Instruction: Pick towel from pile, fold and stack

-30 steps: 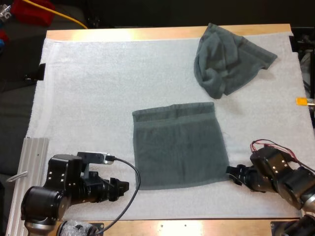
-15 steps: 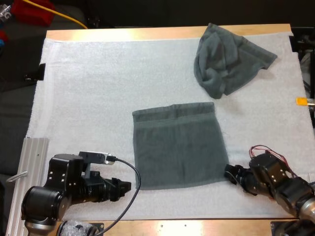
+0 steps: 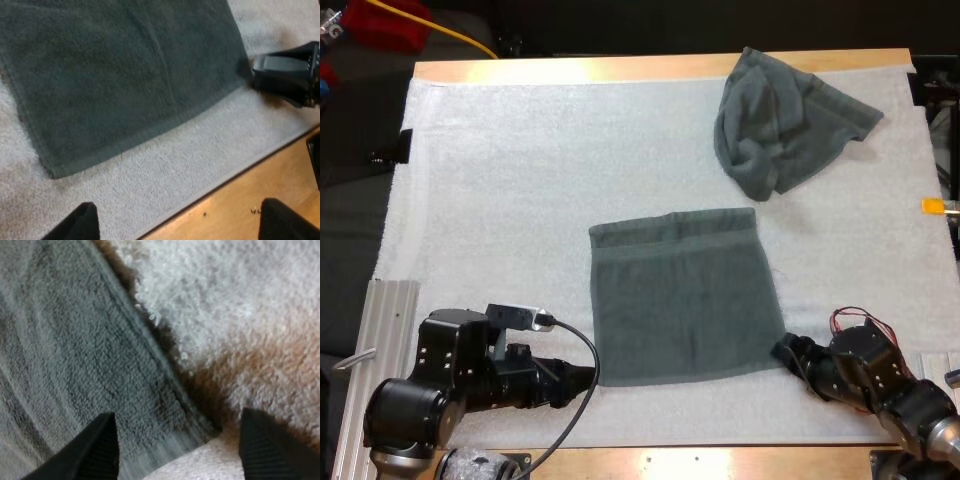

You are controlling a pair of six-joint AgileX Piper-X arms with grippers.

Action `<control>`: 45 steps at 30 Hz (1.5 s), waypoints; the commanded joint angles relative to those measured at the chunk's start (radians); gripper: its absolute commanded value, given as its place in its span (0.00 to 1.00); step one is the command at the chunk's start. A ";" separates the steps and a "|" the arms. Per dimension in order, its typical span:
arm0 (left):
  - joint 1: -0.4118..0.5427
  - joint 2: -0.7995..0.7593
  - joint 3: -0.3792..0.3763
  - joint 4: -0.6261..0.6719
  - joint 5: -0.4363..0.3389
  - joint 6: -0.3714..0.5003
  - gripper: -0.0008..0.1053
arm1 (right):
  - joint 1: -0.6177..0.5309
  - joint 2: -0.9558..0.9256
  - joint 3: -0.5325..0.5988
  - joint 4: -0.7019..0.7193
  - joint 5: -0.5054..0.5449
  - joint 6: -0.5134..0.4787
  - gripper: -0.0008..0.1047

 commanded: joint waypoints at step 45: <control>-0.018 0.137 0.147 -0.220 -0.046 -0.077 0.60 | 0.001 0.109 0.033 -0.141 -0.041 0.026 0.01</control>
